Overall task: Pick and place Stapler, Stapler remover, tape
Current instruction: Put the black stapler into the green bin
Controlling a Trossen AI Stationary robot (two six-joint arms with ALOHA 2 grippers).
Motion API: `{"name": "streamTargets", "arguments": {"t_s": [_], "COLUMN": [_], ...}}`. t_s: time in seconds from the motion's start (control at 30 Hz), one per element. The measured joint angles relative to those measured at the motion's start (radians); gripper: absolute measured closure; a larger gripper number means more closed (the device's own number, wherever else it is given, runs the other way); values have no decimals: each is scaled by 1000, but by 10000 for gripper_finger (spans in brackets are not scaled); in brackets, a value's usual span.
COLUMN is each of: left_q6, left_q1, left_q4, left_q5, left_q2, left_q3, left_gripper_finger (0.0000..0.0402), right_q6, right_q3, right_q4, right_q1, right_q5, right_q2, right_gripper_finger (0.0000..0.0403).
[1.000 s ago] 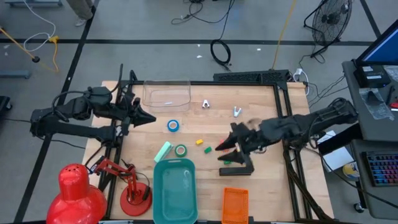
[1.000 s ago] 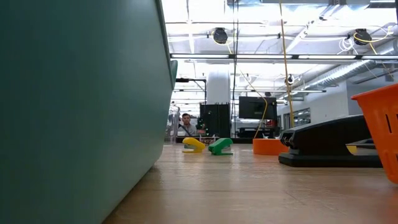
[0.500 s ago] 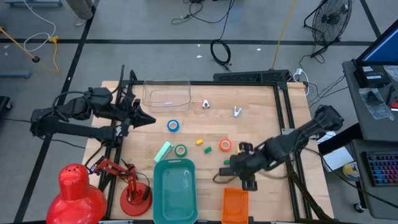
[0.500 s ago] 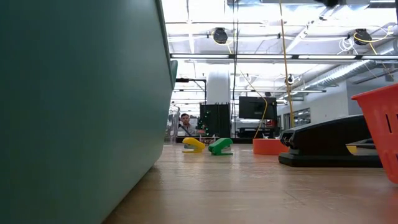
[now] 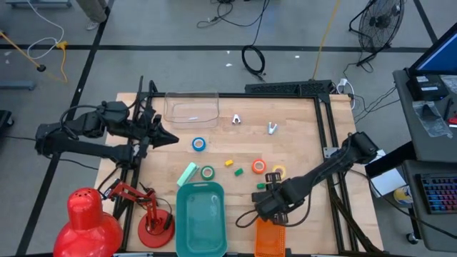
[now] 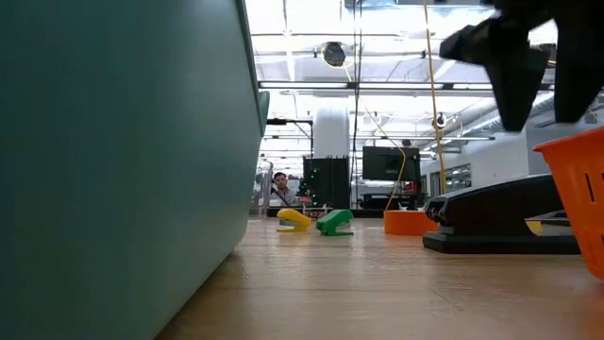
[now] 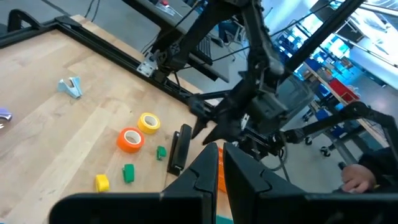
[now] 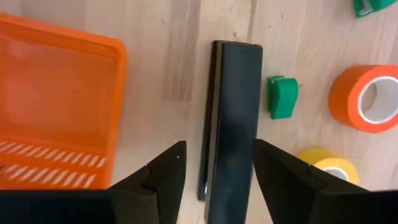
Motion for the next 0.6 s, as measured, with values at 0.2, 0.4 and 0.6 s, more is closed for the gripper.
{"name": "streamTargets", "arguments": {"t_s": [0.2, 0.4, 0.6], "left_q6": [4, 3, 4], "left_q1": [-26, -50, -70], "left_q4": [0, -2, -18], "left_q5": [-1, -19, -73], "left_q2": [1, 1, 1], "left_q3": [-1, -1, -1], "left_gripper_finger": [376, 376, 376], "right_q6": [5, 44, 66], "right_q3": [-90, -156, -198], "right_q4": [70, 96, 130], "right_q1": [-21, -25, -26], "right_q5": [36, 28, -21], "right_q2": [6, 6, 6], "right_gripper_finger": [222, 222, 222]}}
